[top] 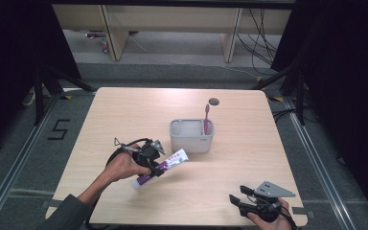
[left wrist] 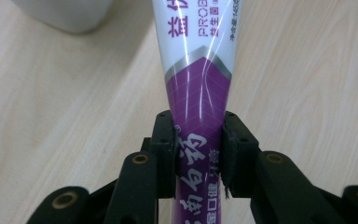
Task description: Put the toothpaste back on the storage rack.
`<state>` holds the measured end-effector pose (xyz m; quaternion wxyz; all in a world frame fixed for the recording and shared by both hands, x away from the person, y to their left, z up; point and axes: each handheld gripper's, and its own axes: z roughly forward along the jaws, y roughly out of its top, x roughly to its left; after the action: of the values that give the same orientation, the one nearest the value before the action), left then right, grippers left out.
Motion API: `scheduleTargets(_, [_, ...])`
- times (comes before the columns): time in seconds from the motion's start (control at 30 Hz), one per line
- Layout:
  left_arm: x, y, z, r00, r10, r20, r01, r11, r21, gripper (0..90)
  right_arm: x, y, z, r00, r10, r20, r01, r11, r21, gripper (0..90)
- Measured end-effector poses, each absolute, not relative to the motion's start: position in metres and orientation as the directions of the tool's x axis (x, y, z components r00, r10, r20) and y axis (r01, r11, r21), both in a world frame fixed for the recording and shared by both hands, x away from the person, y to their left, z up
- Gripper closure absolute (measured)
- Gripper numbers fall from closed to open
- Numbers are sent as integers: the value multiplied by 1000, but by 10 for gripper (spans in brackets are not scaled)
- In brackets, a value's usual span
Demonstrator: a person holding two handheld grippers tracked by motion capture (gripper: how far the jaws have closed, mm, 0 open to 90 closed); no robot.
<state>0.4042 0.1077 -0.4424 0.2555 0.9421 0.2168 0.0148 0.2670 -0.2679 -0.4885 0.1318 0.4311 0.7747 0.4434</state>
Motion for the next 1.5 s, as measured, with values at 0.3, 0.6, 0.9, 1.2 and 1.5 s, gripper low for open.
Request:
scheduleTargets(0.3, [396, 125, -422, 882, 463, -87, 406, -654, 638, 698, 266, -268, -487, -589, 788, 181, 564, 240, 790, 435])
scheduleTargets(0.6, [400, 127, -413, 848, 508, -152, 435, -502, 748, 698, 268, -269, -488, -596, 787, 159, 548, 255, 797, 435])
scheduleTargets(0.9, [408, 115, -398, 826, 535, -177, 426, -387, 818, 698, 267, -268, -487, -591, 787, 179, 561, 241, 792, 435])
scheduleTargets(1.2, [419, 95, -390, 825, 538, -175, 422, -380, 823, 698, 268, -270, -487, -605, 784, 138, 527, 264, 808, 435])
scheduleTargets(1.5, [435, 85, -375, 801, 574, -169, 427, -352, 833, 698, 268, -270, -487, -608, 781, 143, 525, 260, 810, 434])
